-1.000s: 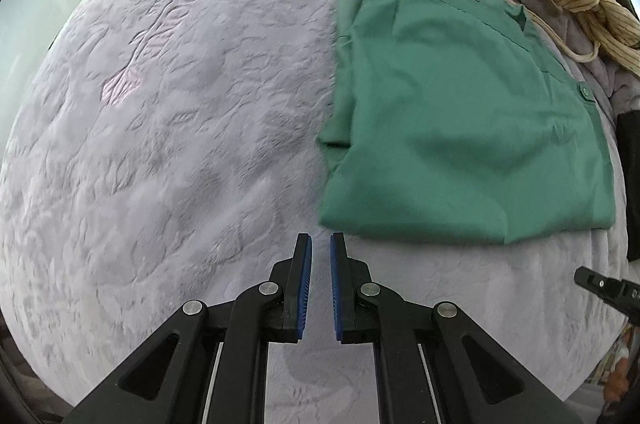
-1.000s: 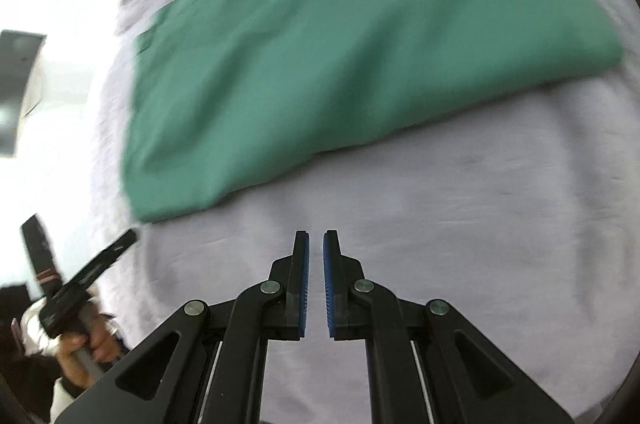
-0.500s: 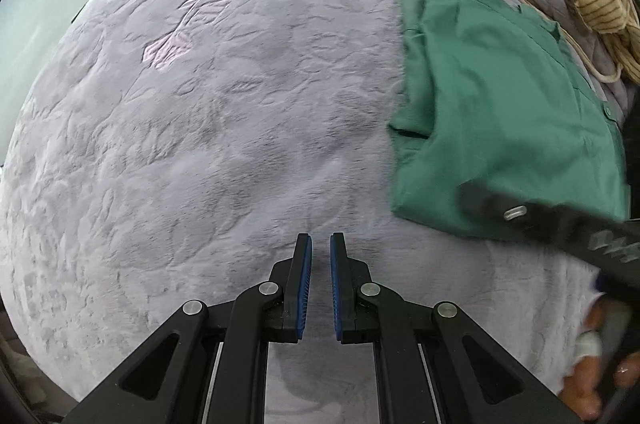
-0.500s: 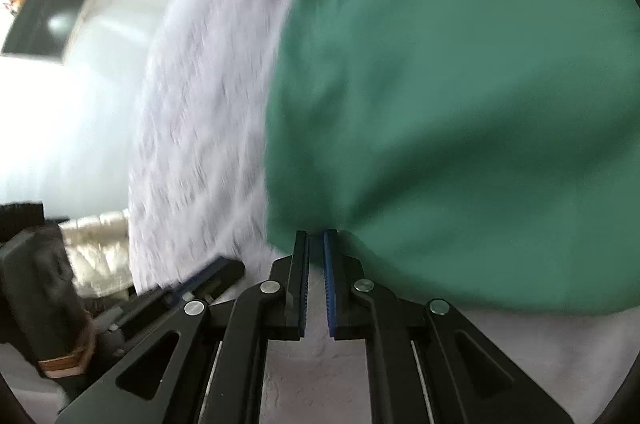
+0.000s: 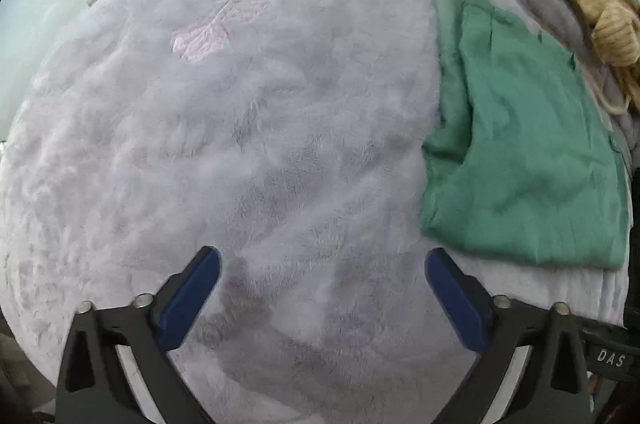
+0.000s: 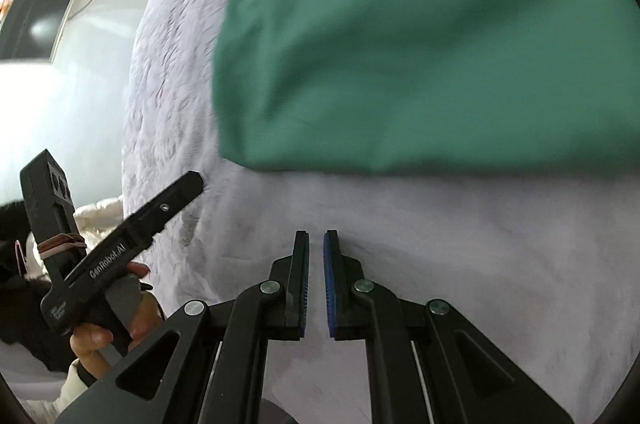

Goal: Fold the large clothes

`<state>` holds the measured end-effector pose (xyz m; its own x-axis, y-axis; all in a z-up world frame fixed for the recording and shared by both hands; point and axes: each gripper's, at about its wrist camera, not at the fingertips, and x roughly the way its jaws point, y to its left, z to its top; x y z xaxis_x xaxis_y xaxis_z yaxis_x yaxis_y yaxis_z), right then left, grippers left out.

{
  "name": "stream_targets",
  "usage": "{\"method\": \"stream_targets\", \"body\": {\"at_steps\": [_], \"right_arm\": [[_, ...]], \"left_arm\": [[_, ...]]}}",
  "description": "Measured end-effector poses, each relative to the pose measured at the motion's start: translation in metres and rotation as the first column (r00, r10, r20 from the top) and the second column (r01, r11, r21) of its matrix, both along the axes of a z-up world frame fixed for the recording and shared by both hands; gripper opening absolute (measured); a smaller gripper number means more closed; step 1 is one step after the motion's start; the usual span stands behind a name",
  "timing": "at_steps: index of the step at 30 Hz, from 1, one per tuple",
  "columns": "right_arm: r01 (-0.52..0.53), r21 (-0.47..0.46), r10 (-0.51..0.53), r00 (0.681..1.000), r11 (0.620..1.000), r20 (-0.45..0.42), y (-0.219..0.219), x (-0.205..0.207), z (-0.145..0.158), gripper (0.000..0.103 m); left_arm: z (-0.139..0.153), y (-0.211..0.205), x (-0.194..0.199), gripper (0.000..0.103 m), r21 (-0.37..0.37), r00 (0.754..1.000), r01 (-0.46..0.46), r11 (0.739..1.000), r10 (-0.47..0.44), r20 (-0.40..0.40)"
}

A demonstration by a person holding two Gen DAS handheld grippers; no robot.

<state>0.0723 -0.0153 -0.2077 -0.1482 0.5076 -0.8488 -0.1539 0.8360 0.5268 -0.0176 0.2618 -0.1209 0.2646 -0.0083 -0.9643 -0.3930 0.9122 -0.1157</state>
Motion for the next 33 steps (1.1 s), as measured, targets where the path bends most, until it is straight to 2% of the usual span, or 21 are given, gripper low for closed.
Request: {"method": "stream_targets", "body": {"at_steps": [1,3,4,5,9,13,16,20,23,26,29,33], "right_arm": [[0.023,-0.003,-0.023,1.000,1.000,-0.002,-0.011,0.000,0.001,0.012],[0.073,-0.008,-0.073,0.997,0.997,-0.006,-0.028,0.000,0.002,0.037],[0.098,-0.006,-0.098,0.995,0.995,-0.004,-0.036,-0.003,0.003,0.057],[0.133,-0.002,-0.133,0.991,0.991,0.001,-0.045,-0.004,0.004,0.065],[0.217,0.005,-0.217,0.976,0.976,0.003,-0.077,0.002,0.008,0.065],[0.324,0.037,-0.324,0.946,0.945,0.000,-0.102,0.019,0.008,0.065],[0.400,0.071,-0.401,0.916,0.914,0.004,-0.123,0.024,0.007,0.066],[0.454,0.098,-0.455,0.891,0.886,-0.011,-0.134,0.024,-0.001,0.067],[0.475,0.118,-0.474,0.880,0.872,-0.036,-0.133,0.022,-0.009,0.070],[0.530,0.165,-0.524,0.848,0.832,-0.078,-0.133,0.021,-0.021,0.075],[0.567,0.197,-0.556,0.824,0.800,-0.114,-0.131,0.022,-0.032,0.077],[0.582,0.271,-0.568,0.812,0.767,-0.135,-0.124,0.026,-0.034,0.077]], "left_arm": [[0.000,0.000,0.001,0.102,0.000,1.000,0.012,1.000,-0.012,-0.001],[0.000,0.000,0.002,0.102,-0.004,1.000,0.012,1.000,-0.012,-0.005],[-0.001,0.000,0.003,0.102,-0.010,1.000,0.015,1.000,-0.015,-0.010],[-0.002,-0.001,0.004,0.102,-0.011,1.000,0.020,1.000,-0.020,-0.015],[-0.003,-0.008,0.011,0.102,0.001,0.999,0.037,0.999,-0.037,-0.031],[-0.005,-0.017,0.015,0.102,-0.014,0.997,0.053,0.999,-0.054,-0.059],[-0.006,-0.021,0.019,0.102,0.009,0.996,0.061,0.998,-0.060,-0.071],[-0.008,-0.023,0.025,0.102,0.017,0.995,0.053,0.998,-0.052,-0.086],[-0.013,-0.022,0.028,0.102,-0.011,0.993,0.045,0.999,-0.046,-0.109],[-0.014,-0.019,0.031,0.102,-0.059,0.994,0.024,0.998,-0.030,-0.102],[-0.011,-0.015,0.032,0.102,-0.083,0.997,0.017,0.996,-0.023,-0.076],[-0.002,-0.012,0.047,0.102,-0.102,0.998,0.044,0.994,-0.047,-0.029]]}}
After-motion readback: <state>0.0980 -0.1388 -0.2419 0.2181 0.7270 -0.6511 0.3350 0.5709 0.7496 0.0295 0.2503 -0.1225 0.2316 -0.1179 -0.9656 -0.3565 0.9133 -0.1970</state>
